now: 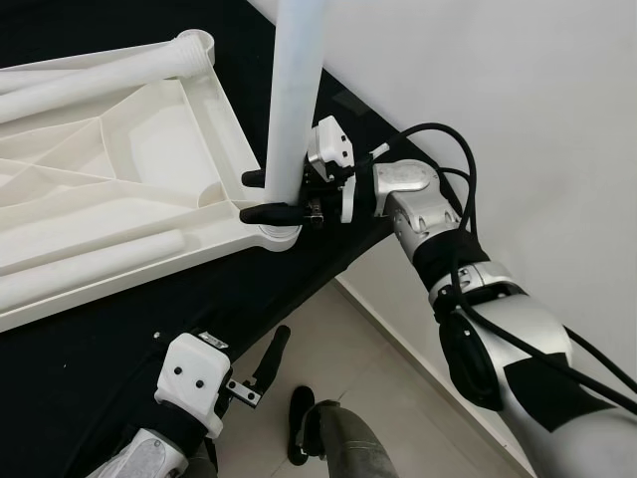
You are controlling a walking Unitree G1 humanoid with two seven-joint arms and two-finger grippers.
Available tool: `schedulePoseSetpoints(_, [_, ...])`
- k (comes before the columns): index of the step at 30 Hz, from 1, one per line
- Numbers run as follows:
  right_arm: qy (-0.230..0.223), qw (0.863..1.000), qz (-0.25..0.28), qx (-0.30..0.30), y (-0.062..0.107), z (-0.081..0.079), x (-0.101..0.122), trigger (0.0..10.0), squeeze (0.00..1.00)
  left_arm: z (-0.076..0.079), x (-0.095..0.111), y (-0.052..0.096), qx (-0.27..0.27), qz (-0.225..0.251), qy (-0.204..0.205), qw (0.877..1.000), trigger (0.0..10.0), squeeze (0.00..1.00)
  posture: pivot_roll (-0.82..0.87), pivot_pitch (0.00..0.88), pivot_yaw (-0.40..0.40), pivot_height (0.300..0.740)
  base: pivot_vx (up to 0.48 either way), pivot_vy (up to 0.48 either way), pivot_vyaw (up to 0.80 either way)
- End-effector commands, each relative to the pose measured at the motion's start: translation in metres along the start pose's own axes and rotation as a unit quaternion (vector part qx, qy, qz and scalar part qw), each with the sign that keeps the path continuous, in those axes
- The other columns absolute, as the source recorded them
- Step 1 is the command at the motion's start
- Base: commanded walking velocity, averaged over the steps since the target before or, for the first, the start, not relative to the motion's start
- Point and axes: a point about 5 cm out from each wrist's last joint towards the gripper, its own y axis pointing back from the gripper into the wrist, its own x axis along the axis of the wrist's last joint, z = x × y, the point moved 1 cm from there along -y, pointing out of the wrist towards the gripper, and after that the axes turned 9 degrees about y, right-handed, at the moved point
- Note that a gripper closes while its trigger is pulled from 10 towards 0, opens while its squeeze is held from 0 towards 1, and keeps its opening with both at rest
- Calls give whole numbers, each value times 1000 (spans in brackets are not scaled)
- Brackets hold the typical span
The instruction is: Building children table
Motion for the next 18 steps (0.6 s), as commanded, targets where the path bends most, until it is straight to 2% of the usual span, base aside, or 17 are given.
schedulePoseSetpoints(1, [-18,1000,-6,2,0,-4,-8,0,0,3,-3,4,-4,-15,4,1000,10000,0,251,348,-173,740,0,0,0])
schedulePoseSetpoints(3, [-18,1000,-8,-17,4,-3,-11,0,0,3,-3,4,-3,-14,4,1000,10000,0,246,347,-175,740,0,0,0])
schedulePoseSetpoints(5, [-17,997,-30,-73,14,-4,-24,0,0,2,-2,3,-1,-12,3,1000,10000,0,238,344,-177,740,0,0,0])
schedulePoseSetpoints(6, [-17,997,-30,-73,14,-4,-24,0,0,2,-2,3,-1,-12,3,1000,10000,0,238,344,-177,740,0,0,0])
schedulePoseSetpoints(7, [-20,994,-44,-98,19,-8,-33,0,0,2,-2,3,-1,-11,4,1000,10000,0,229,341,-177,740,0,0,0])
schedulePoseSetpoints(9, [-20,994,-44,-98,19,-8,-33,0,0,2,-2,3,-1,-11,4,1000,10000,0,229,341,-177,740,0,0,0])
schedulePoseSetpoints(10, [-44,985,-81,-148,22,-14,-51,0,0,1,-3,2,-2,-11,3,1000,10000,0,221,332,-171,740,0,0,0])
schedulePoseSetpoints(11, [-44,985,-81,-148,22,-14,-51,0,0,1,-3,2,-2,-11,3,1000,10000,0,221,332,-171,740,0,0,0])
schedulePoseSetpoints(12, [-80,957,-142,-240,22,-25,-76,0,0,0,-2,0,-5,-9,3,1000,10000,0,216,326,-164,740,0,0,0])
schedulePoseSetpoints(13, [-80,957,-142,-240,22,-25,-76,0,0,0,-2,0,-5,-9,3,1000,10000,0,216,326,-164,740,0,0,0])
schedulePoseSetpoints(14, [-145,922,-168,-319,12,-54,-98,0,0,-1,-2,-2,-9,-8,1,1000,10000,0,219,326,-150,740,0,0,0])
schedulePoseSetpoints(15, [-145,922,-168,-319,12,-54,-98,0,0,-1,-2,-2,-9,-8,1,1000,10000,0,219,326,-150,740,0,0,0])
schedulePoseSetpoints(16, [-177,890,-190,-374,7,-77,-106,0,0,-3,-2,-4,-11,-6,-1,1000,10000,0,211,319,-146,740,0,0,0])
schedulePoseSetpoints(17, [-177,890,-190,-374,7,-77,-106,0,0,-3,-2,-4,-11,-6,-1,1000,10000,0,211,319,-146,740,0,0,0])
schedulePoseSetpoints(18, [-199,873,-187,-404,-1,-91,-103,0,0,-5,-2,-5,-12,-6,-2,1000,10000,0,196,299,-136,740,0,0,0])
